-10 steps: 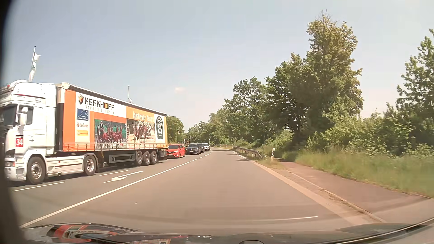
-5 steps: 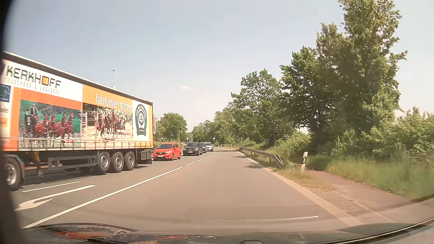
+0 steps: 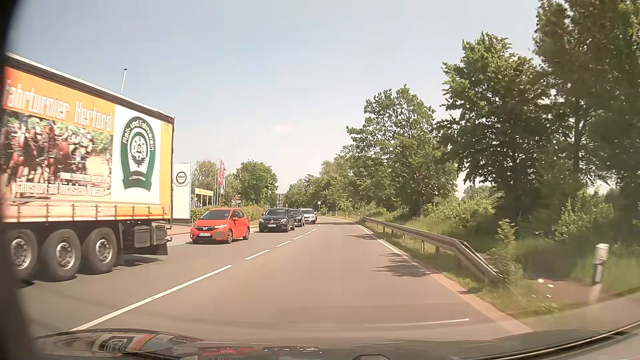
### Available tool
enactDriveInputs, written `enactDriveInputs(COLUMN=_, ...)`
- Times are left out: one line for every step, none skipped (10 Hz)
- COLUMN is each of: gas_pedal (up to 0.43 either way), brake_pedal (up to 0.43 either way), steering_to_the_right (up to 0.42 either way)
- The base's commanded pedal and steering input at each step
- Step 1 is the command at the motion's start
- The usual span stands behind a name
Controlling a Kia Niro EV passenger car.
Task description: Follow the waypoints while adhering to traffic rules and regulations
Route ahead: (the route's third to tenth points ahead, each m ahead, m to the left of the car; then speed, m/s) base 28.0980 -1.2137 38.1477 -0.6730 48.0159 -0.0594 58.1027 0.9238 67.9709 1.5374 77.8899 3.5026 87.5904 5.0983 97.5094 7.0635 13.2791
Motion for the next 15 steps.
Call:
enactDriveInputs(gas_pedal=0.228, brake_pedal=0.0, steering_to_the_right=-0.006)
enactDriveInputs(gas_pedal=0.228, brake_pedal=0.0, steering_to_the_right=-0.005)
enactDriveInputs(gas_pedal=0.22, brake_pedal=0.0, steering_to_the_right=-0.005)
enactDriveInputs(gas_pedal=0.197, brake_pedal=0.0, steering_to_the_right=-0.005)
enactDriveInputs(gas_pedal=0.197, brake_pedal=0.0, steering_to_the_right=-0.005)
enactDriveInputs(gas_pedal=0.189, brake_pedal=0.0, steering_to_the_right=-0.003)
enactDriveInputs(gas_pedal=0.189, brake_pedal=0.0, steering_to_the_right=-0.001)
enactDriveInputs(gas_pedal=0.169, brake_pedal=0.0, steering_to_the_right=0.001)
enactDriveInputs(gas_pedal=0.13, brake_pedal=0.0, steering_to_the_right=0.003)
enactDriveInputs(gas_pedal=0.098, brake_pedal=0.0, steering_to_the_right=0.006)
enactDriveInputs(gas_pedal=0.098, brake_pedal=0.0, steering_to_the_right=0.008)
enactDriveInputs(gas_pedal=0.098, brake_pedal=0.0, steering_to_the_right=0.008)
enactDriveInputs(gas_pedal=0.098, brake_pedal=0.0, steering_to_the_right=0.007)
enactDriveInputs(gas_pedal=0.098, brake_pedal=0.0, steering_to_the_right=0.007)
enactDriveInputs(gas_pedal=0.11, brake_pedal=0.0, steering_to_the_right=0.007)
